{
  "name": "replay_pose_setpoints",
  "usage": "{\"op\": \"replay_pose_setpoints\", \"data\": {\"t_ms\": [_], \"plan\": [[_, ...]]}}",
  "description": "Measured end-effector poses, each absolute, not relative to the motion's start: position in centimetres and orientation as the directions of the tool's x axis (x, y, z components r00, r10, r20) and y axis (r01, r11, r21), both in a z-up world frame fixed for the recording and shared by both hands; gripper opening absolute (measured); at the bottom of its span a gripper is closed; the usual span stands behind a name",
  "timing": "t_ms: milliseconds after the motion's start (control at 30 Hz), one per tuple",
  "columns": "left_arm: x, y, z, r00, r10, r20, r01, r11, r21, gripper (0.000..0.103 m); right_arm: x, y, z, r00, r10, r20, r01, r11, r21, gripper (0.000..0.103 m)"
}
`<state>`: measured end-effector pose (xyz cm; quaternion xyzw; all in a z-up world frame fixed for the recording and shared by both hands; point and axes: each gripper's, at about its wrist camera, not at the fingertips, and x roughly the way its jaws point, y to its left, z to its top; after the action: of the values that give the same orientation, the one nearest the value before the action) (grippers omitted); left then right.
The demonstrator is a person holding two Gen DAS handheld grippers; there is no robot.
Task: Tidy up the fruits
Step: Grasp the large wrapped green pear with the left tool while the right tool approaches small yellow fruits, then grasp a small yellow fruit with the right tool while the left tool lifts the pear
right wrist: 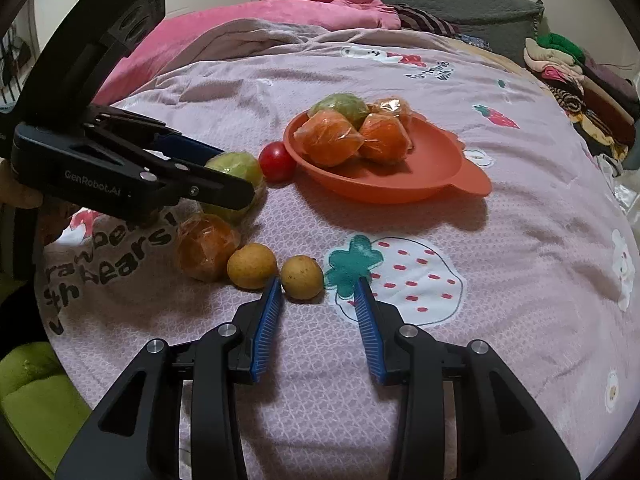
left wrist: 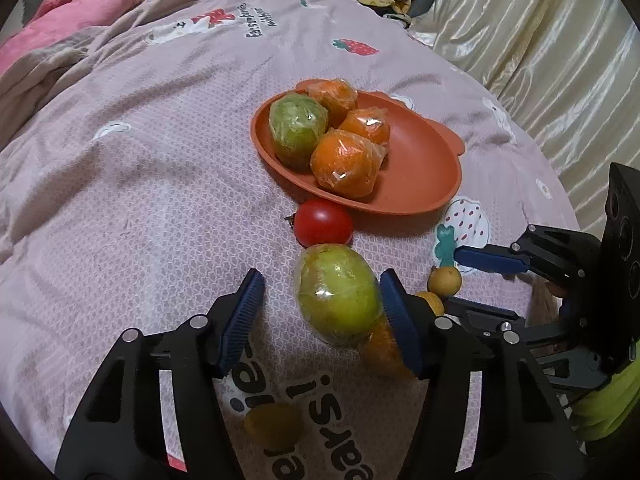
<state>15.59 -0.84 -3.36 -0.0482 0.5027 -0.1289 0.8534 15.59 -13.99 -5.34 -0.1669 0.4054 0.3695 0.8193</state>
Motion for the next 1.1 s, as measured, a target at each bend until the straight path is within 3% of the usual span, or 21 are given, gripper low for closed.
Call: {"op": "replay_pose_setpoints", "data": {"t_ms": [233,633,733,767,1100], "plan": [[15.4,-0.8,-3.6,0.454,-0.275,-0.847,0.184,0.960,-0.213,0.049,16.2,-12.9,-5.4,0.375,0.490,-0.787,-0.775,0.632,0.025,0.021],[16.5,-1.4,-4.4,0.416,-0.262,-0.871,0.183,0.962,-0.202,0.050,16.3,-14.0,-5.1,0.360,0.535,-0.764,-0.757,0.646,0.096,0.021],[16.6,-1.5,-4.3,0.423,-0.259,-0.868,0.190,0.962,-0.195,0.043,16.1,-14.5,-4.9,0.362,0.540,-0.760,-0.745,0.657,0.113,0.021],[16.6,-1.3,-4.3,0.429,-0.263,-0.864,0.188,0.962,-0.199,0.036,16.1,-14.7,-4.8,0.363,0.542,-0.758,-0.742,0.660,0.116,0.021],[15.4,-0.9,-2.3,0.474,-0.300,-0.828,0.194,0.953,-0.234,0.036,16.1,-16.3,-2.9,0.399,0.562,-0.725,-0.718,0.683,0.135,0.021]]}}
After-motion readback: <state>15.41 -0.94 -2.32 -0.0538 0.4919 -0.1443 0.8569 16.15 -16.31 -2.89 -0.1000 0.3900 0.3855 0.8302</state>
